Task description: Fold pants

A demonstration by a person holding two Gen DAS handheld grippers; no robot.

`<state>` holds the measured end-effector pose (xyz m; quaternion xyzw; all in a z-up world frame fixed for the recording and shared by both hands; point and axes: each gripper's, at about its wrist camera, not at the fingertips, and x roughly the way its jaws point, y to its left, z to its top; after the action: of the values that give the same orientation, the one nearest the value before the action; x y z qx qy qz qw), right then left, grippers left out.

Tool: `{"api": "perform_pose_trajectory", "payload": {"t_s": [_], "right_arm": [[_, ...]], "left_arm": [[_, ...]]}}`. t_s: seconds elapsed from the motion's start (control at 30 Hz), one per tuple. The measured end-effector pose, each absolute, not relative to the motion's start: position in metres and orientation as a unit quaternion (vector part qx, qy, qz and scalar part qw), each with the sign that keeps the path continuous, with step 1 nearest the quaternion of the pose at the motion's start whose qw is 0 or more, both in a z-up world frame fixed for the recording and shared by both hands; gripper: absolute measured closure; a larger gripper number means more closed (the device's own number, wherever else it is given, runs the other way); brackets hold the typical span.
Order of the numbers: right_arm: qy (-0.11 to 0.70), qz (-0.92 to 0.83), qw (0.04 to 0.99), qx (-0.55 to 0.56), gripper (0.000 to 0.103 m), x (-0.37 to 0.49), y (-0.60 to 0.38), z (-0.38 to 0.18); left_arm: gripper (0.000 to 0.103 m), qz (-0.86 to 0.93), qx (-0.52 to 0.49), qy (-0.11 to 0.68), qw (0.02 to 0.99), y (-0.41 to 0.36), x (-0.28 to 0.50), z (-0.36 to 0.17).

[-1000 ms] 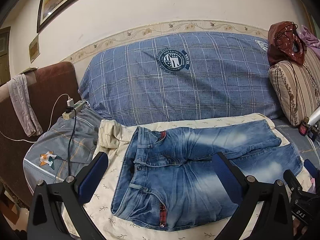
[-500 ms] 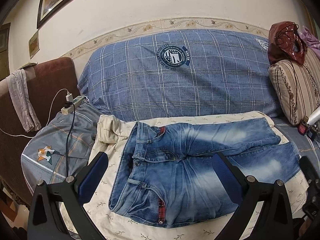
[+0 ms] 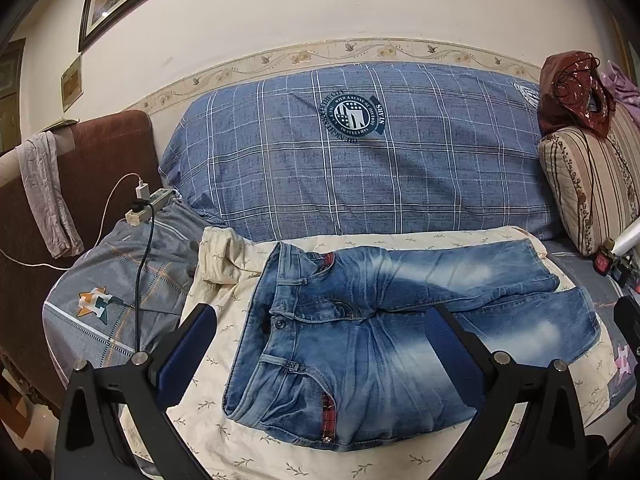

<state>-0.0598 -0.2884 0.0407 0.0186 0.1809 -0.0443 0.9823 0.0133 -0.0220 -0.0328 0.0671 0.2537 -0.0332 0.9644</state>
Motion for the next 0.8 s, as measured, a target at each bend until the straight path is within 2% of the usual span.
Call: {"api": "perform_pose_trajectory", "payload": {"t_s": [0.8], "right_arm": [[0.191,-0.037,0.981,0.011,0.0,-0.0521,-0.2827,0.0377]], "left_arm": [[0.0,-0.035,0.068,0.265,0.961,-0.0225,0.0218,-0.0425]]}}
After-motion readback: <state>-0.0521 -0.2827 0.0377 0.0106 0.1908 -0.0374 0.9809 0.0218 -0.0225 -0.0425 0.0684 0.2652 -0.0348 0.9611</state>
